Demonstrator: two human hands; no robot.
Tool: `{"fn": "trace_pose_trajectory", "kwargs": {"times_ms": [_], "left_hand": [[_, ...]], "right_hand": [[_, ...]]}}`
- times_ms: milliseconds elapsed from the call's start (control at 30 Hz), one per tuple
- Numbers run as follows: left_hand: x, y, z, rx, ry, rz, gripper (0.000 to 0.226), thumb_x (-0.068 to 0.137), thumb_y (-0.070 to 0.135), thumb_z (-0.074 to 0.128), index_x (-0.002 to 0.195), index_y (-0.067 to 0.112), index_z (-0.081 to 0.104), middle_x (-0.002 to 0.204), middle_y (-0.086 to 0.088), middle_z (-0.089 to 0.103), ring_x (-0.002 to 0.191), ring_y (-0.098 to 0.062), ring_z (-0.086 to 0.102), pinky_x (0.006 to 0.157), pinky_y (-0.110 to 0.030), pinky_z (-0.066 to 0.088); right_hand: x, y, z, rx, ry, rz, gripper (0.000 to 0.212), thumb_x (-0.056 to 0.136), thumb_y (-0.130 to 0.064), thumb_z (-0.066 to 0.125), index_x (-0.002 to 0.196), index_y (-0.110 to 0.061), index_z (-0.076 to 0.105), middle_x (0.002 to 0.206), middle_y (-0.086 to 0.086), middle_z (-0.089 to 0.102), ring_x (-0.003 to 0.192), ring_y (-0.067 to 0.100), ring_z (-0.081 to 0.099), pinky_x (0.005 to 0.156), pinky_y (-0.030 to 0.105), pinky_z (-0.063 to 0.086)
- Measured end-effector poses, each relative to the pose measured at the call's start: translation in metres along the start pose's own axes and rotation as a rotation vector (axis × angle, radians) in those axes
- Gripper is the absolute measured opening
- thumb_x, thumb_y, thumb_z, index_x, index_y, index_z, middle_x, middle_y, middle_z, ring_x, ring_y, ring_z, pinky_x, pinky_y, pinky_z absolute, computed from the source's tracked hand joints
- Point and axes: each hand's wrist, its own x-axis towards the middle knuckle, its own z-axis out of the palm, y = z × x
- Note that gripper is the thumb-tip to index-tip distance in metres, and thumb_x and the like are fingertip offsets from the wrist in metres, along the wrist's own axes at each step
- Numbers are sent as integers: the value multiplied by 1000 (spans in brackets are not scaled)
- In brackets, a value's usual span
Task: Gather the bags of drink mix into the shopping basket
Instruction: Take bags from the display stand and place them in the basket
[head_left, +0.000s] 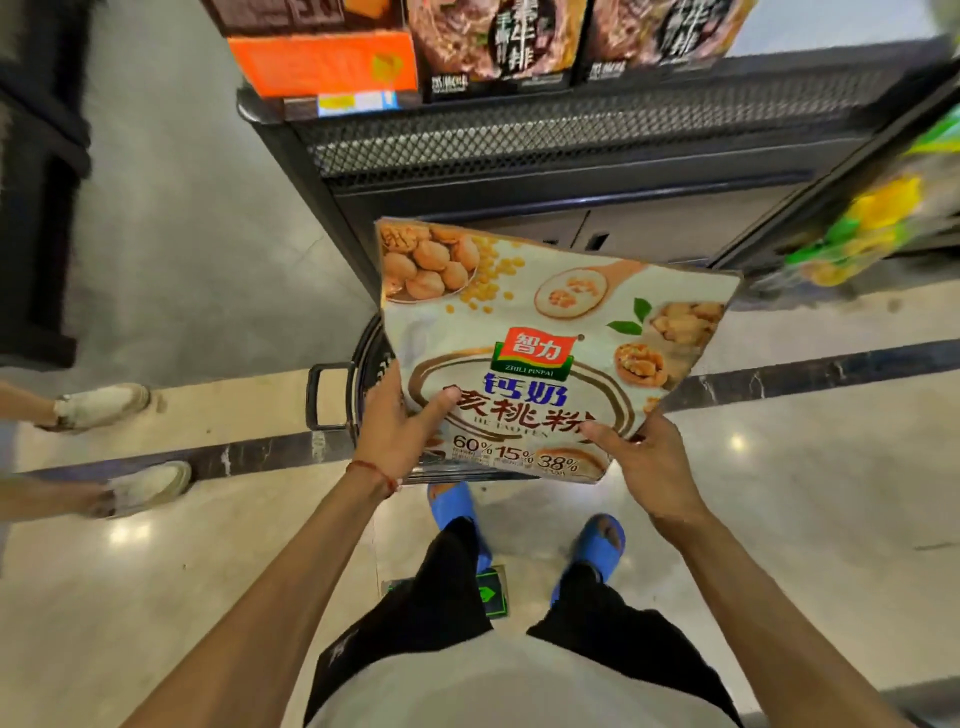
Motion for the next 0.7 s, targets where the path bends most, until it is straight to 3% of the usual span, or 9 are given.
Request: {"fn": "trace_pose_trajectory", "kwargs": {"times_ms": [67, 267, 400, 467, 567, 700], "left_hand": [[-9, 16, 19, -26, 7, 22, 50, 90, 29, 74, 135, 27, 52, 109, 13, 73, 98, 0, 70, 72, -18, 57], [-34, 68, 88, -66, 14, 99, 54, 92, 26, 72, 139, 21, 47, 117, 3, 70, 99, -5, 71, 67, -21, 59], [-45, 105, 136, -80, 44, 163, 53, 91, 29, 72, 136, 26, 43, 121, 6, 67, 107, -11, 69, 81, -30, 61], [-45, 123, 155, -71, 41, 184, 55, 89, 35, 72, 136, 31, 42, 120, 13, 66, 108, -9, 68, 81, -26, 60], [-38, 153, 178, -61, 30, 213, 63, 86, 44, 75, 137, 31, 42, 120, 13, 67, 107, -8, 69, 88, -39, 61], [-19, 198, 202, -80, -32, 283, 73, 82, 32, 81, 142, 29, 41, 124, 7, 68, 109, -9, 69, 89, -43, 60]], "right_hand": [[-1, -10, -23, 4, -21, -49, 35, 92, -3, 74, 123, -16, 68, 105, -17, 78, 98, 3, 75, 76, 13, 57], [-2, -33, -113, 84, -45, -90, 30, 93, -4, 73, 120, -17, 69, 105, -10, 80, 96, 10, 77, 71, 20, 60], [2, -48, -173, 94, -30, -107, 25, 91, -9, 76, 114, -17, 73, 103, -5, 81, 94, 15, 78, 71, 27, 64], [6, -59, -199, 80, -15, -117, 25, 90, -14, 78, 115, -16, 74, 104, -1, 81, 93, 19, 79, 71, 35, 65], [19, -80, -232, 96, 8, -155, 24, 89, -13, 78, 113, -13, 74, 99, -2, 82, 89, 18, 79, 65, 30, 64], [44, -113, -266, 121, 28, -203, 22, 90, -9, 77, 111, -12, 74, 99, -2, 82, 88, 17, 79, 66, 27, 63]]}}
